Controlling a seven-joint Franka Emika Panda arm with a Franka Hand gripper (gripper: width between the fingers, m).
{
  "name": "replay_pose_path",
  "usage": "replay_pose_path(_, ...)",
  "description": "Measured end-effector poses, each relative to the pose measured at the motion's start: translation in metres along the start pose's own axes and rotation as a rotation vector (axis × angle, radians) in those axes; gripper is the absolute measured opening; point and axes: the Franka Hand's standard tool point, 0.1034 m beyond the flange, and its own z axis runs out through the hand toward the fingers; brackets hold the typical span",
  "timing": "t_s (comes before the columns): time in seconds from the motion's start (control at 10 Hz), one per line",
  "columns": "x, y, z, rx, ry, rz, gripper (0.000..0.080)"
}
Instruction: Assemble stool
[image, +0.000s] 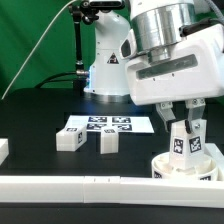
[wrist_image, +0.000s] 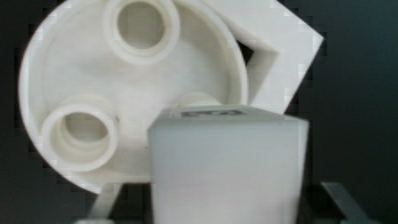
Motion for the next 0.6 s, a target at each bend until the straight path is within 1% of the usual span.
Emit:
replay_pose_path(0.2,-0.0052,-0.0002,0.0019,0.005,-0.013,0.183,0.034)
replay_pose_path(0.5,-0.0067,-0.0003,0.0022,0.004,-0.015,0.194,0.034)
replay_pose_path(0.6,-0.0045,0.0003,0.0003,-0.01,-0.029,0.142,0.0494)
